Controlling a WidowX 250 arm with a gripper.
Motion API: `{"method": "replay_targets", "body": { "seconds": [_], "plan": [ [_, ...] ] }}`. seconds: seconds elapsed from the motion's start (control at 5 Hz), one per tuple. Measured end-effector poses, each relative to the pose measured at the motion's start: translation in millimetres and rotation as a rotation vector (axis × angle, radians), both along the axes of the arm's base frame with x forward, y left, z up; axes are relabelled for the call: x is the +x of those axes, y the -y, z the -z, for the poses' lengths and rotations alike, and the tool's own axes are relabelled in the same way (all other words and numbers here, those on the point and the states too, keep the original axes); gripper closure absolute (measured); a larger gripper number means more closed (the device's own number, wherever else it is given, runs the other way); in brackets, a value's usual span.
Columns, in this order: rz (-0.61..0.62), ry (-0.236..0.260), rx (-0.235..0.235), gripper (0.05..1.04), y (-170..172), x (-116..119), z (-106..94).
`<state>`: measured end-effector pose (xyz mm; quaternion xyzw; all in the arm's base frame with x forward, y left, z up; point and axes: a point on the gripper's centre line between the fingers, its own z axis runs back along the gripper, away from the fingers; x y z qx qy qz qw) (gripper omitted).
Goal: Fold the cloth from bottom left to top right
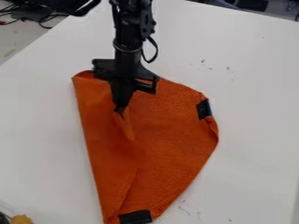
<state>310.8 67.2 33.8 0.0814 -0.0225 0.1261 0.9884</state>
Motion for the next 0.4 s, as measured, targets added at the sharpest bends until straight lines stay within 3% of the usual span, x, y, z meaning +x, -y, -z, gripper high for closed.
{"method": "replay_targets", "body": {
  "seconds": [0.4],
  "plan": [
    [-0.013, 0.015, -0.048, 0.99, 0.8, 5.0, 11.0]
  ]
}}
